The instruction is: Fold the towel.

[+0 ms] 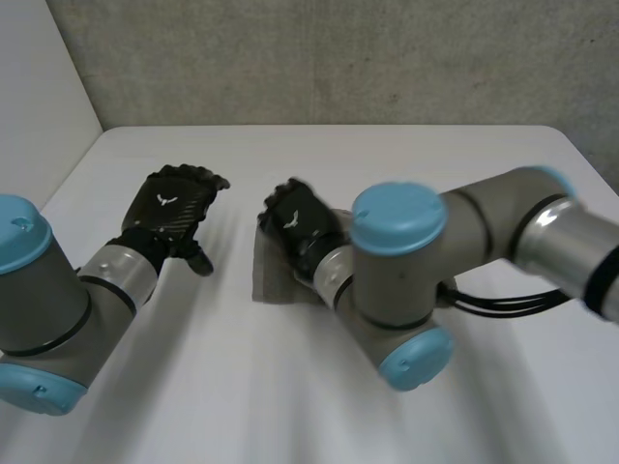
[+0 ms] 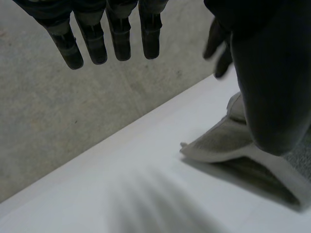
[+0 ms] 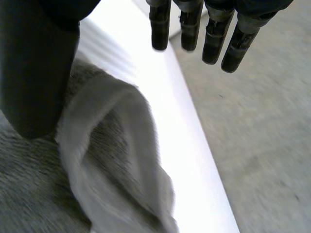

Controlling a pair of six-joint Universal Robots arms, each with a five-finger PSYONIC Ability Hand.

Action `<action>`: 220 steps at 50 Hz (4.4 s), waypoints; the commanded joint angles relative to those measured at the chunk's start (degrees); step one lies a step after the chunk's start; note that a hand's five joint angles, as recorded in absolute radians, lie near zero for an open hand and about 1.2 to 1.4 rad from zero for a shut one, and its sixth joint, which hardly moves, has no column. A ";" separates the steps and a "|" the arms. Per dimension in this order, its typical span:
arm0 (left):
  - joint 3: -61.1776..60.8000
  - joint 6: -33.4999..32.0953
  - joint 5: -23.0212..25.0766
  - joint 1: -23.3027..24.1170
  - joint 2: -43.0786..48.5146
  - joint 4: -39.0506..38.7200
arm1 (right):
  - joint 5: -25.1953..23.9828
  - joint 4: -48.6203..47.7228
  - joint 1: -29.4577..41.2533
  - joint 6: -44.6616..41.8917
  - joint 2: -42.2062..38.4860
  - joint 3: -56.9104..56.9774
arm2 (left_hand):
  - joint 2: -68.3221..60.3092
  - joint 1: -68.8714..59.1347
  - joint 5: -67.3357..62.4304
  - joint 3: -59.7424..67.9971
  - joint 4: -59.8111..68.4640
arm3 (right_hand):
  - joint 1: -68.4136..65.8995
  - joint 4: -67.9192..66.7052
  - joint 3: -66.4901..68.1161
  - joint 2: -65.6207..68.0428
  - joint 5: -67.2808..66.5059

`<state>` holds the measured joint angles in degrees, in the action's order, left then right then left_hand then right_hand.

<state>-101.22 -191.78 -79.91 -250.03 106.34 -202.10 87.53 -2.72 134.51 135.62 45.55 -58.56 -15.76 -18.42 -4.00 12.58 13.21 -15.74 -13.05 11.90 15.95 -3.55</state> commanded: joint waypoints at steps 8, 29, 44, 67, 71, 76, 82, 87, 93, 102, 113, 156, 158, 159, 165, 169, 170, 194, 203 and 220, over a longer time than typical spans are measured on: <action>8.75 0.00 -2.79 10.42 5.09 -0.32 | -4.30 0.87 -16.65 14.50 20.02 -22.65 | 2.18 4.84 0.42 -2.58 -3.21 | 5.74 3.05 -1.90 -5.95 3.55; 24.05 5.62 -6.31 22.92 24.60 -0.32 | -10.01 -10.29 -26.85 17.31 18.00 -39.53 | 1.17 3.83 -0.59 -2.58 -3.21 | 4.65 3.05 -1.90 -4.86 2.46; 30.12 5.19 -18.88 18.10 31.12 -3.83 | -10.10 -12.49 -27.72 17.22 13.69 -39.18 | 0.50 3.16 -1.26 -2.58 -3.21 | -40.06 3.05 -1.90 39.85 -42.25; 14.65 2.81 -22.13 14.13 22.33 -1.90 | -10.72 -12.05 -30.36 16.26 14.13 -40.14 | 0.67 3.32 -1.09 -2.58 -3.21 | -64.26 3.05 -1.90 64.05 -66.45; 12.46 3.08 -21.87 14.22 19.53 0.38 | -10.89 -11.79 -31.50 15.38 14.74 -39.79 | 0.67 3.32 -1.09 -2.58 -3.21 | -64.26 3.05 -1.90 64.05 -66.45; 11.05 3.16 -21.87 13.69 15.84 1.88 | -10.89 -11.61 -32.03 11.61 16.06 -38.57 | 1.17 3.83 -0.59 -2.58 -3.21 | -64.26 3.05 -1.90 64.05 -66.45; 9.38 3.43 -21.78 11.59 10.04 2.58 | -10.54 -9.42 -30.37 6.07 16.94 -32.25 | 1.34 4.00 -0.42 -2.58 -3.21 | -64.26 3.05 -1.90 64.05 -66.45; 8.41 3.87 -21.78 8.95 5.82 2.58 | -11.59 -4.86 -22.39 5.62 15.72 -22.69 | 1.51 4.16 -0.25 -2.58 -3.21 | -64.26 3.05 -1.90 64.05 -66.45; 7.45 5.79 -21.69 5.00 1.69 2.50 | -11.95 0.77 -11.75 5.01 7.74 -8.89 | 1.51 4.16 -0.25 -2.58 -3.21 | -64.26 3.05 -1.90 64.05 -66.45; 5.34 11.07 -21.17 1.74 -0.61 2.32 | -12.30 5.18 -1.18 4.83 -3.45 3.19 | 1.85 4.50 0.09 -2.58 -3.21 | -64.26 3.05 -1.90 64.05 -66.45; 4.89 12.22 -17.66 2.35 0.44 2.06 | -9.40 5.35 1.72 4.65 -7.14 4.68 | 0.84 3.49 -0.92 -2.58 -3.21 | 5.74 3.05 -1.90 -5.95 3.55; 32.05 14.41 -10.88 20.46 23.91 1.70 | -18.54 5.09 -31.42 50.53 15.10 -22.92 | -1.01 1.64 -2.77 -2.58 -3.21 | 5.74 3.05 -1.90 -5.95 3.55; 32.49 15.03 -10.53 20.81 24.79 1.79 | -18.54 4.04 -31.59 50.62 13.88 -22.39 | -1.01 1.64 -2.77 -2.58 -3.21 | 5.74 3.05 -1.90 -5.95 3.55; 32.58 15.38 -10.36 21.07 25.49 1.88 | -18.54 4.04 -31.59 50.62 13.87 -22.39 | -1.01 1.64 -2.77 -2.58 -3.21 | 5.74 3.05 -1.90 -5.95 3.55; 31.01 15.21 -9.92 21.25 27.69 1.97 | -17.84 2.72 -30.71 50.71 6.50 -17.31 | -0.85 1.81 -2.61 -2.58 -3.21 | 5.74 3.05 -1.90 -5.95 3.55; 29.51 14.94 -9.92 20.63 27.95 1.97 | -17.57 3.51 -27.56 50.80 2.10 -12.65 | -0.85 1.81 -2.61 -2.58 -3.21 | 5.74 3.05 -1.90 -5.95 3.55; 28.64 14.85 -9.92 20.46 27.87 2.06 | -17.57 3.51 -27.55 50.80 2.09 -12.63 | -0.85 1.81 -2.61 -2.58 -3.21 | 5.74 3.05 -1.90 -5.95 3.55; 20.46 10.20 -9.92 12.81 26.37 2.41 | -14.76 4.83 -17.70 50.09 -6.96 -2.00 | -0.34 2.31 -2.10 -2.58 -3.21 | 5.74 3.05 -1.90 -5.95 3.55; 19.49 8.70 -9.92 12.37 27.51 2.32 | -14.06 5.00 -17.62 47.37 -8.46 -0.94 | -0.17 2.48 -1.93 -2.58 -3.21 | 5.74 3.05 -1.90 -5.95 3.55; 19.05 10.11 -10.35 11.76 11.61 8.12 | -9.85 8.52 -18.58 46.58 13.57 -6.38 | 4.03 6.69 2.27 -2.58 -3.21 | 5.74 3.05 -1.90 -5.95 3.55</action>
<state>-82.18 -182.29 -90.11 -238.34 124.65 -197.00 74.23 5.63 116.64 182.24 48.66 -61.87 -15.50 -18.00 -3.57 12.58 13.22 -13.36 -13.05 11.89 14.17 -3.47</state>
